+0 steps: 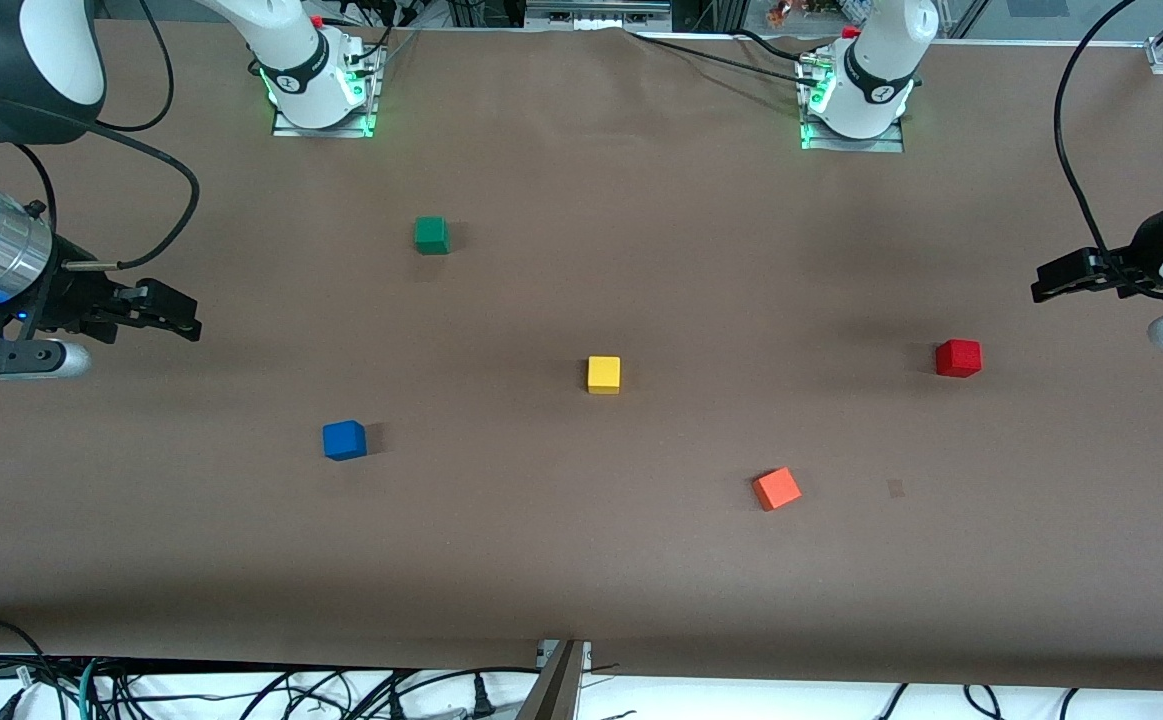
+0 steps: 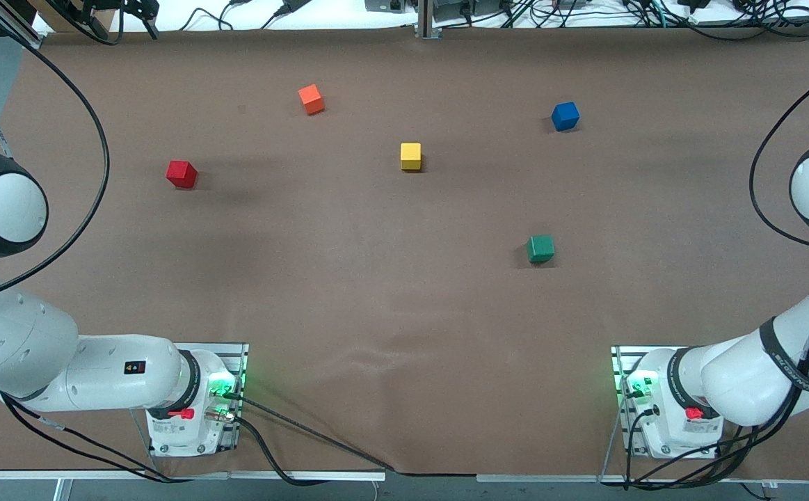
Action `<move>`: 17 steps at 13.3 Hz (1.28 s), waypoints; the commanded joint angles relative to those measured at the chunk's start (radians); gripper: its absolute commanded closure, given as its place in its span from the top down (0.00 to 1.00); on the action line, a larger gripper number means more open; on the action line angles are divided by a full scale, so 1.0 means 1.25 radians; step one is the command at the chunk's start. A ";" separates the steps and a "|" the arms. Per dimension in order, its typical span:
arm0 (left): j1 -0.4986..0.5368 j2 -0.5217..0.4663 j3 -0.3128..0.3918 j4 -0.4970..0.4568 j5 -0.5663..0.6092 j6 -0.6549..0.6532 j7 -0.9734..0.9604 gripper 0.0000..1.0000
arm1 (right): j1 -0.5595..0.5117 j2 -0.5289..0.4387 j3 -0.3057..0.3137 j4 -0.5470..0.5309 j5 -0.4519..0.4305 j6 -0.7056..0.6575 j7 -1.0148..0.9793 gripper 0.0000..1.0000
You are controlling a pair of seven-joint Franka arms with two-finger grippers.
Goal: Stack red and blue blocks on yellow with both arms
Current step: 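Move the left gripper down toward the red cube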
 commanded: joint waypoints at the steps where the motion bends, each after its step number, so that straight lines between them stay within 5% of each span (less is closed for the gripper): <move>1: -0.001 0.011 0.003 0.027 -0.013 -0.012 0.001 1.00 | 0.017 -0.004 0.003 -0.003 -0.034 -0.007 0.003 1.00; 11: 0.079 0.029 0.005 0.028 -0.013 -0.008 0.053 1.00 | 0.016 -0.004 0.001 -0.003 -0.032 -0.009 0.000 1.00; 17: 0.133 0.141 0.006 -0.009 -0.001 0.079 0.077 1.00 | 0.017 -0.004 0.001 -0.003 -0.032 -0.010 0.000 1.00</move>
